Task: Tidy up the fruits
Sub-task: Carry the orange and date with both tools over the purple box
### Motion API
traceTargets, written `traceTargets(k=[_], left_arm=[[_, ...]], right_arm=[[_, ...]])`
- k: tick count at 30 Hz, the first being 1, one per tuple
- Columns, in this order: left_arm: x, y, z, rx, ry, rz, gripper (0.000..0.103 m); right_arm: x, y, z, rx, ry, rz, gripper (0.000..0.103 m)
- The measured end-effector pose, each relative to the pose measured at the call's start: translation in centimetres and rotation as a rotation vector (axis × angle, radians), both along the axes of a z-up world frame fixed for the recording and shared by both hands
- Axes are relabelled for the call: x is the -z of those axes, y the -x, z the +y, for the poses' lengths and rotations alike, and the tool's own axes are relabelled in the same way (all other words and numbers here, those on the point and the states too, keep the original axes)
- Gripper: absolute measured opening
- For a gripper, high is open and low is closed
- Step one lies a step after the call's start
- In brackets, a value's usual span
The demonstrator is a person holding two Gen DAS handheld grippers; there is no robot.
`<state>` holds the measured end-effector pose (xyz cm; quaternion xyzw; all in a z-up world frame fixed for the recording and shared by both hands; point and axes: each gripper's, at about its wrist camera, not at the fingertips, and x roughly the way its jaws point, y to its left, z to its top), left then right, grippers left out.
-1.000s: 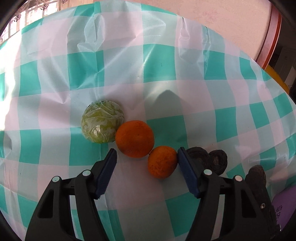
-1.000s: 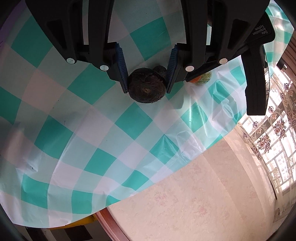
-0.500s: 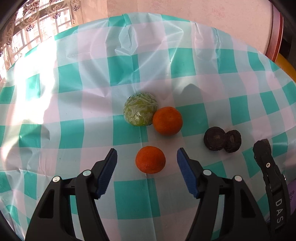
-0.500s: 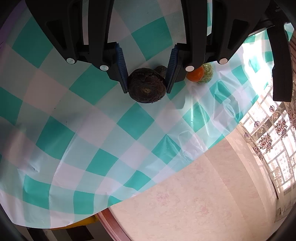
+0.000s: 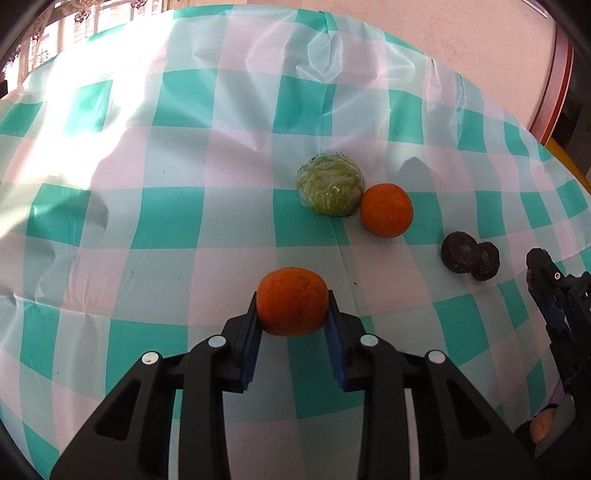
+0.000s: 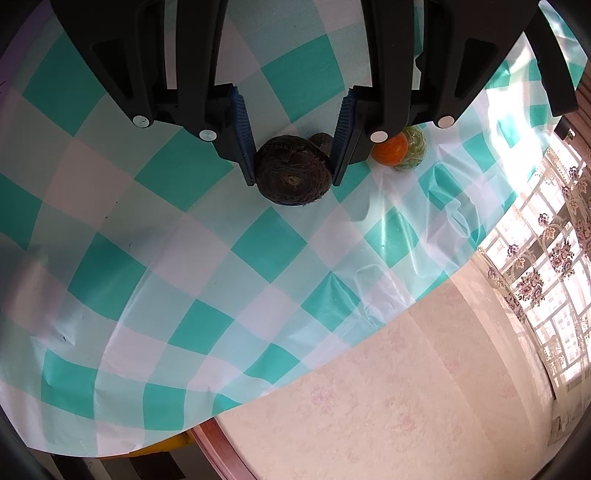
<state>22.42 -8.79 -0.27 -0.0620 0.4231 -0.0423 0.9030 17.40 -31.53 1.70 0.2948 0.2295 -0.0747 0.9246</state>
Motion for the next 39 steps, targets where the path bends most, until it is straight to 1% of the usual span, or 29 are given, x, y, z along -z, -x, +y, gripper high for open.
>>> traceTargets(k=[5, 7, 9, 14, 19, 20, 22, 24, 26, 31, 35, 39], left_arm=[[0.7, 1.2, 2.1, -0.04, 0.069, -0.019, 0.032], [0.2, 1.1, 2.5, -0.044, 0.086, -0.021, 0.032], [-0.1, 1.3, 2.2, -0.049, 0.088, -0.023, 0.032], [-0.6, 3.3, 2.7, -0.061, 0.091, -0.014, 0.032], [-1.8, 7.6, 3.4, -0.088, 0.082, -0.036, 0.032], [-2.0, 8.7, 3.5, -0.095, 0.077, -0.045, 0.032], [-2.3, 10.9, 3.7, -0.104, 0.057, -0.058, 0.032], [-2.3, 13.1, 4.0, -0.106, 0.034, -0.065, 0.032], [-2.3, 15.1, 4.5, -0.105, 0.016, -0.067, 0.032], [-1.9, 19.0, 6.5, -0.106, 0.003, -0.06, 0.032], [-1.5, 21.4, 8.2, -0.111, -0.008, -0.06, 0.032], [-1.0, 23.3, 9.4, -0.113, -0.01, -0.052, 0.032]], right_arm=[[0.0, -0.2, 0.1, -0.016, -0.002, -0.003, 0.04], [0.1, -0.2, 0.1, -0.025, -0.008, -0.005, 0.04], [0.0, -0.3, 0.2, -0.032, -0.011, -0.008, 0.04], [0.1, -0.8, 0.3, -0.057, -0.016, 0.006, 0.04], [0.2, -1.2, 0.6, -0.072, -0.009, 0.035, 0.04], [0.3, -1.7, 0.9, -0.106, -0.005, 0.047, 0.04], [0.3, -2.5, 2.3, -0.217, 0.024, 0.079, 0.04], [0.1, -2.4, 3.8, -0.293, 0.06, 0.081, 0.04], [0.0, -1.4, 4.9, -0.321, 0.08, 0.084, 0.04], [0.1, 2.2, 7.4, -0.38, 0.052, 0.077, 0.04], [0.1, 5.4, 9.2, -0.424, 0.027, 0.09, 0.04], [-0.4, 8.9, 11.4, -0.493, 0.054, 0.095, 0.04]])
